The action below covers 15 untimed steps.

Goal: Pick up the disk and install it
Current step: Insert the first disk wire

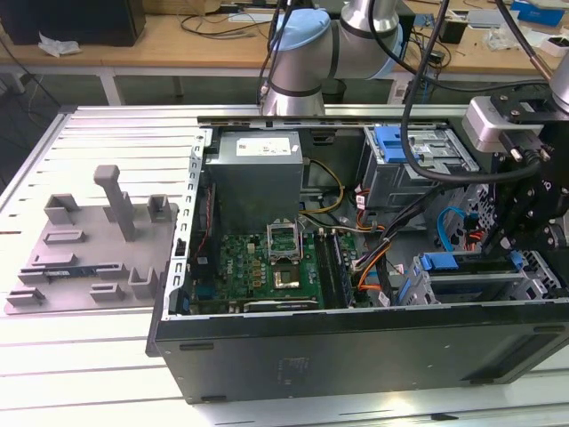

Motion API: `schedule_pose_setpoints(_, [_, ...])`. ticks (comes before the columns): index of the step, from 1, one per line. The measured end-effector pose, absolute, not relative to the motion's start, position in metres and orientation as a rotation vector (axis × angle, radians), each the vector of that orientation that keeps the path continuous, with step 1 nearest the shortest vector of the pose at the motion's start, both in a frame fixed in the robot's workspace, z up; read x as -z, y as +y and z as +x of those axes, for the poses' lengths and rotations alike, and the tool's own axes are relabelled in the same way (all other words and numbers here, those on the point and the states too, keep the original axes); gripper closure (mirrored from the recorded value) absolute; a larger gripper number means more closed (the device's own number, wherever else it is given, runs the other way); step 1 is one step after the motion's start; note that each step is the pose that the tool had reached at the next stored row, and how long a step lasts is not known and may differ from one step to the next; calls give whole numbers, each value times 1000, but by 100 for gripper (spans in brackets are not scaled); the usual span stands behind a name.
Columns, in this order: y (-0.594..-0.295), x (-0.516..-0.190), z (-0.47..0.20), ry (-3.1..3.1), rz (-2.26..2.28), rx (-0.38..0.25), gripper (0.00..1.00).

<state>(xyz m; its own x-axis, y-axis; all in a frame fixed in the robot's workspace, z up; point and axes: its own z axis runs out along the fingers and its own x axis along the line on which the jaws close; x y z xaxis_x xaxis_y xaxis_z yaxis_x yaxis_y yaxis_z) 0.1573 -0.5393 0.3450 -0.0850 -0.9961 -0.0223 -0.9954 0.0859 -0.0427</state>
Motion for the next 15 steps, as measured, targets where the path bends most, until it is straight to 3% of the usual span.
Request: schedule_pose_setpoints(15, [-539, -342, 157, 2281, -2094, 25, 83])
